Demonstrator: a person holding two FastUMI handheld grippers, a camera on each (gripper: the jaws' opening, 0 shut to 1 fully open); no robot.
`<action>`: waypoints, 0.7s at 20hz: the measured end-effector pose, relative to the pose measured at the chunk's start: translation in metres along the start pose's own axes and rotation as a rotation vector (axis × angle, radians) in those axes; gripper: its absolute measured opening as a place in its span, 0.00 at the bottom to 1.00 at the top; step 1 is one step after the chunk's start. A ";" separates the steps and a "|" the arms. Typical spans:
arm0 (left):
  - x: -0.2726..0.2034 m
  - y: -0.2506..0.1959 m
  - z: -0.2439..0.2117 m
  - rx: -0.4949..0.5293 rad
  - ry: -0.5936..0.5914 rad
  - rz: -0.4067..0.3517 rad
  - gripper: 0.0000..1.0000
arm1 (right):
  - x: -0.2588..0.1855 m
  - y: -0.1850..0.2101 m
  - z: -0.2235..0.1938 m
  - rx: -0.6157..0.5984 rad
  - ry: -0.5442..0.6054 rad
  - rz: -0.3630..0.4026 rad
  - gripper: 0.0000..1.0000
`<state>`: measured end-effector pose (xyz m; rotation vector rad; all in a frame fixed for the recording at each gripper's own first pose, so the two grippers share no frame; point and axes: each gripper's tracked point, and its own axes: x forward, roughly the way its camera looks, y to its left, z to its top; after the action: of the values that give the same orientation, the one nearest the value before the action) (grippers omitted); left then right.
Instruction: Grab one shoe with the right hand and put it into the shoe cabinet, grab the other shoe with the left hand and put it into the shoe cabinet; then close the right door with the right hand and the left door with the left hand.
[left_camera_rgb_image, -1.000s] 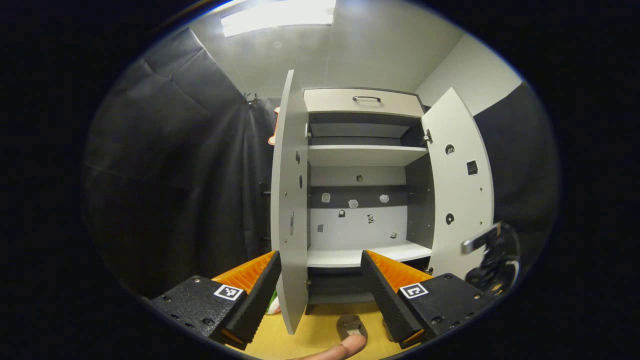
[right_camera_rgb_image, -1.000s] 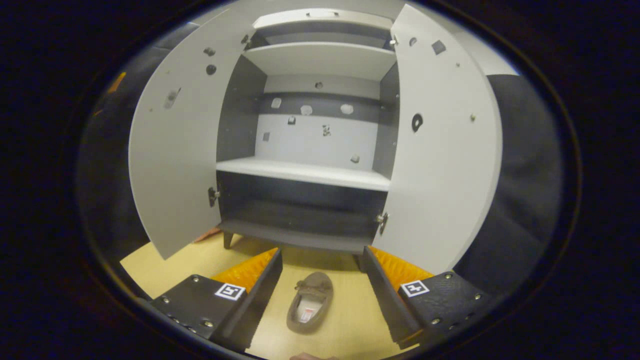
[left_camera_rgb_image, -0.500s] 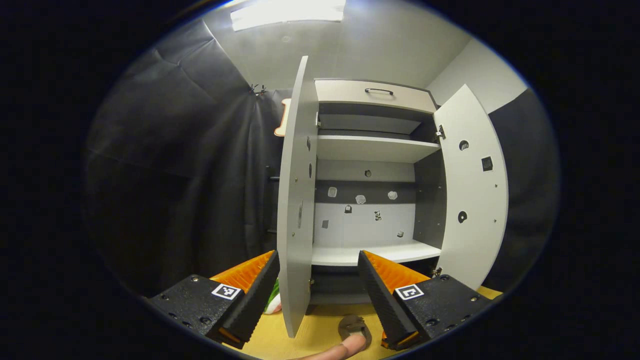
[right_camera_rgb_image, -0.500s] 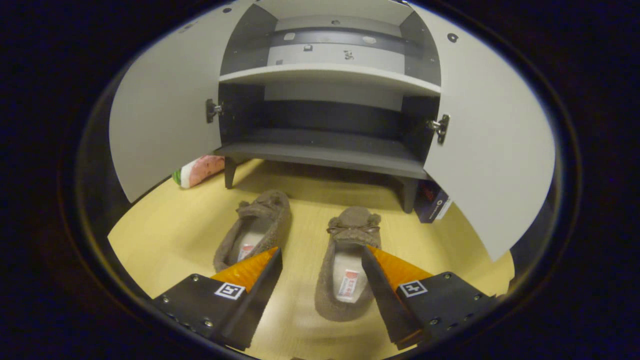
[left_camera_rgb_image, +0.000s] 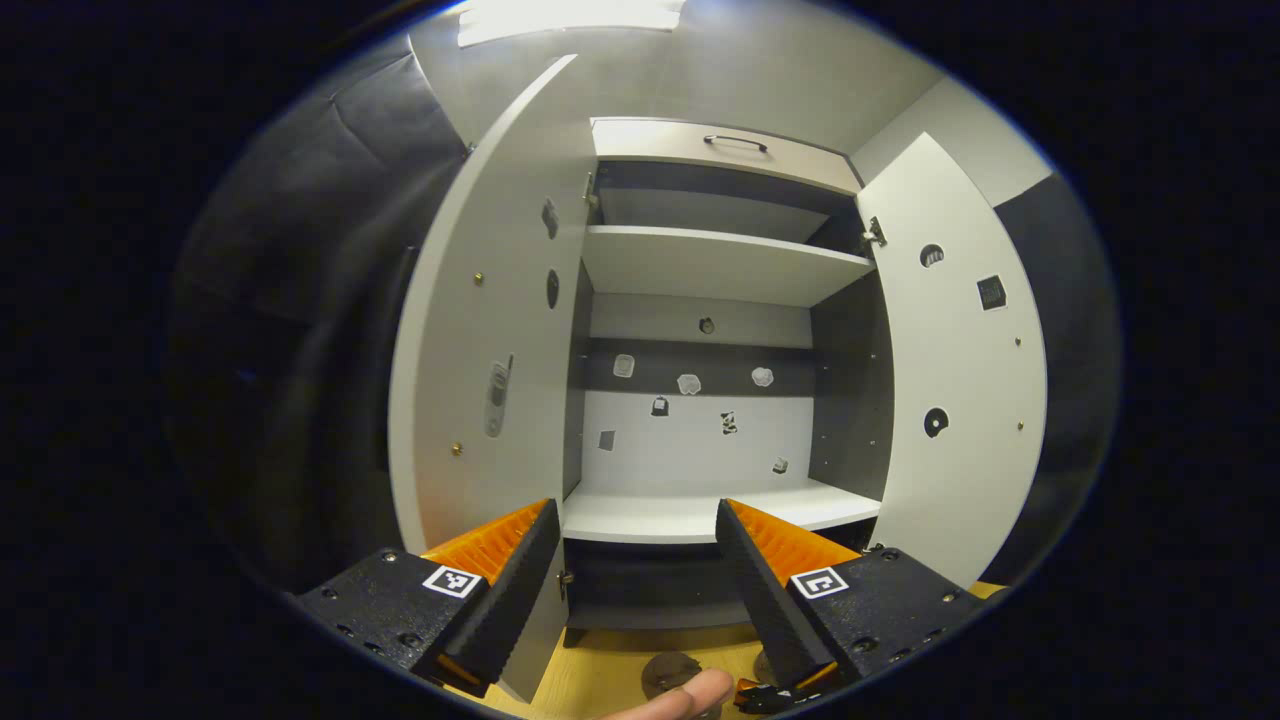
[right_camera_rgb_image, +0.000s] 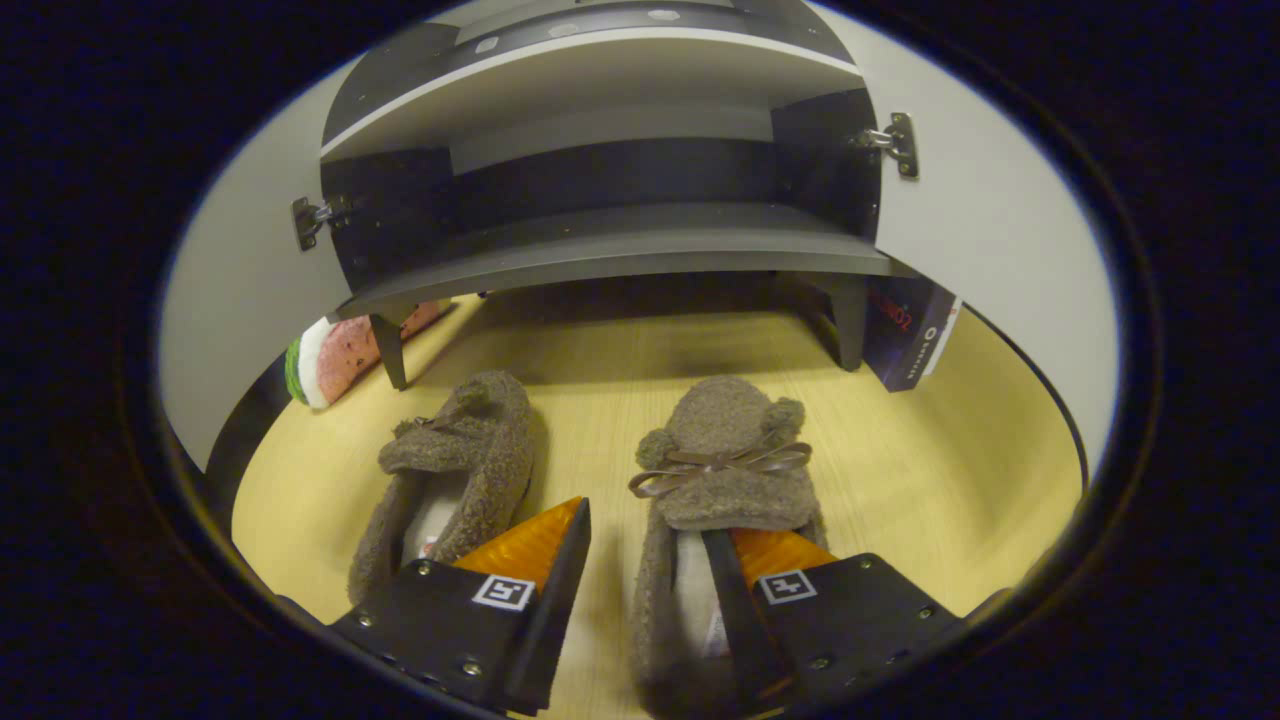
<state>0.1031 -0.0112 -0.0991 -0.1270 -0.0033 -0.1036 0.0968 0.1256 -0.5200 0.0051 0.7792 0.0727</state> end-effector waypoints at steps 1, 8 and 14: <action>0.004 -0.005 -0.007 -0.007 0.006 -0.018 0.96 | 0.001 -0.001 0.000 -0.014 -0.004 -0.005 0.66; 0.027 -0.014 -0.015 0.065 -0.037 -0.061 0.96 | 0.007 -0.014 0.001 0.027 0.007 -0.015 0.25; 0.037 -0.013 -0.027 0.083 -0.007 -0.079 0.96 | -0.003 -0.007 0.010 0.042 -0.064 0.097 0.01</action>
<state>0.1388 -0.0309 -0.1235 -0.0440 -0.0192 -0.1821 0.1021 0.1183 -0.5117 0.0846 0.7161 0.1477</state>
